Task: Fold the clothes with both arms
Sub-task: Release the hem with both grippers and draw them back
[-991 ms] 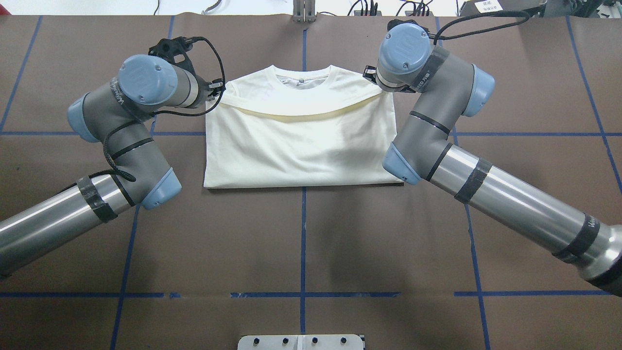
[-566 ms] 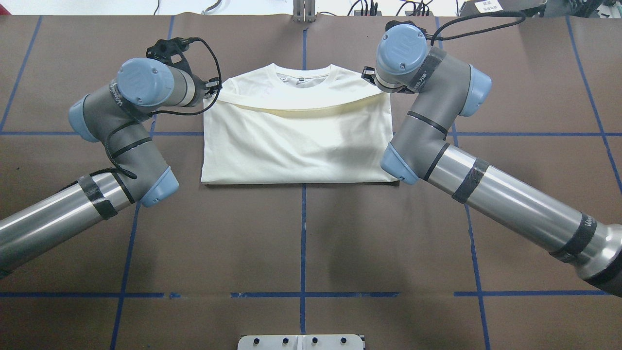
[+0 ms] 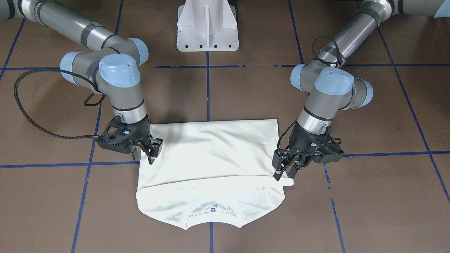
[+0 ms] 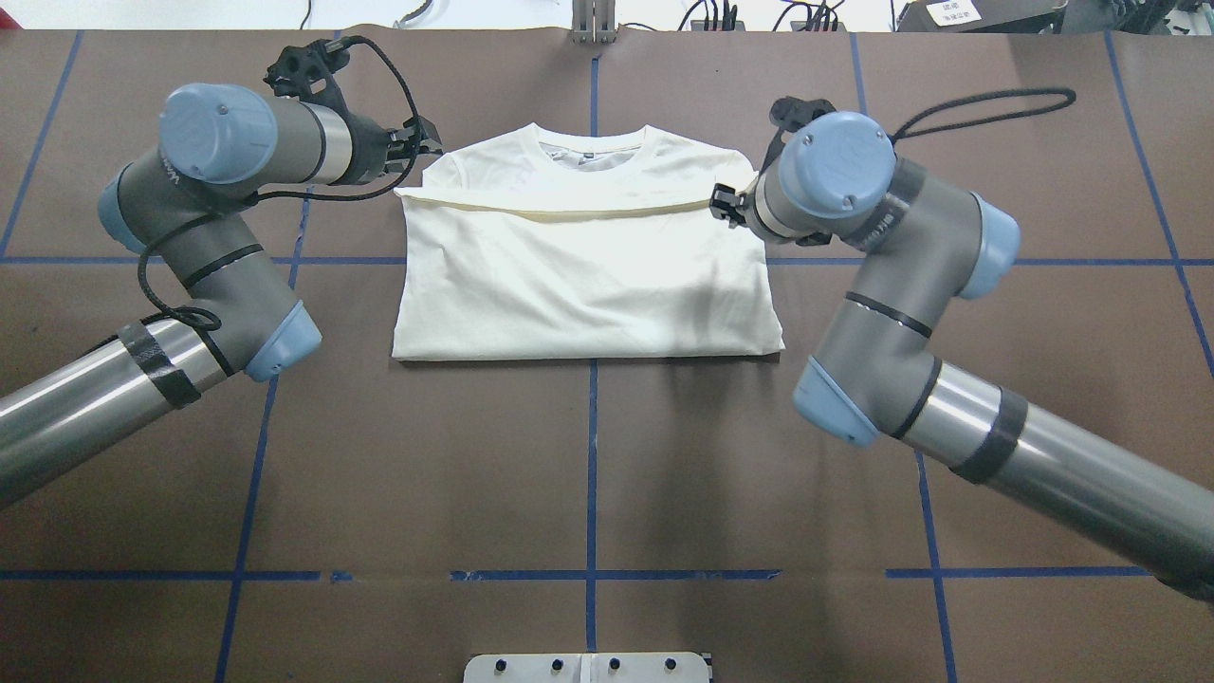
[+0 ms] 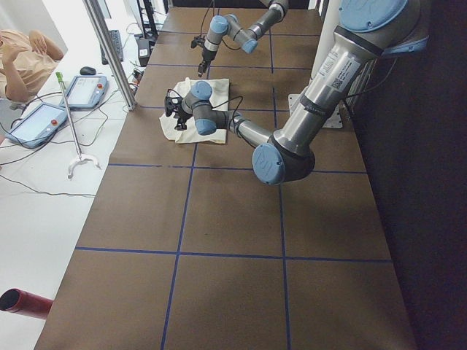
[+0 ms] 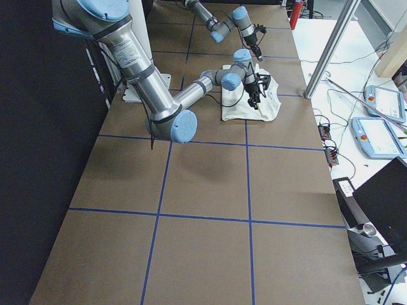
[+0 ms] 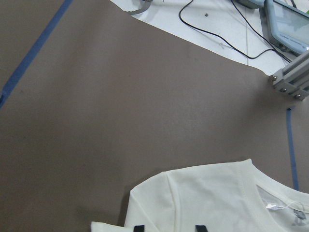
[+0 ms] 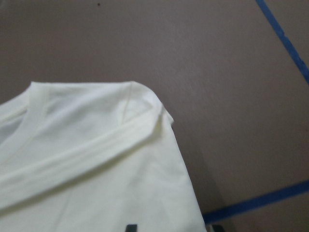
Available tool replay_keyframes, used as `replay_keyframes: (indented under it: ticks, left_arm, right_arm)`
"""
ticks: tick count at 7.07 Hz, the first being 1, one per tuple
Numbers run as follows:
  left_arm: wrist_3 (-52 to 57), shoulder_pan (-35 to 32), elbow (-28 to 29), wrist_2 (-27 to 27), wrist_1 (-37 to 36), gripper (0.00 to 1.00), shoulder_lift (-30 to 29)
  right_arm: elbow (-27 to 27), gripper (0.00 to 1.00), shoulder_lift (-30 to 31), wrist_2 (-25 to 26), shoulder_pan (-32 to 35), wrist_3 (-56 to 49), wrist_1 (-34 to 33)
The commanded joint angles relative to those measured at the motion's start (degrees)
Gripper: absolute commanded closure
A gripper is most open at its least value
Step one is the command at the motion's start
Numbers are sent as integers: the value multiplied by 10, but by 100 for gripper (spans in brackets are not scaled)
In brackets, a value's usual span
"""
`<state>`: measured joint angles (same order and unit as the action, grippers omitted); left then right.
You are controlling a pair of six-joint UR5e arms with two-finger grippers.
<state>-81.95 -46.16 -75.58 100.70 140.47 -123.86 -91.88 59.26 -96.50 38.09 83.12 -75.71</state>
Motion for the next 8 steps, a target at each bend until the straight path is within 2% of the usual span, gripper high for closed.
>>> replay_keyframes:
  ticks: [1,5,6,7,8]
  left_arm:
    - [-3,-2,-10,7,45,38,19]
    - [-4,2,-10,6,45,38,17]
    - [-5,2,-10,6,44,38,16]
    - [-5,2,-10,6,44,38,16]
    - [-5,2,-10,6,44,38,15]
  right_arm:
    - [-62,34,65,7,-55,106,0]
    - [-60,33,87,5,-67,116,0]
    - [-61,44,90,4,-69,119,0]
    - [-60,99,90,3,-72,150,0]
    - [-65,100,90,2,-75,151,1]
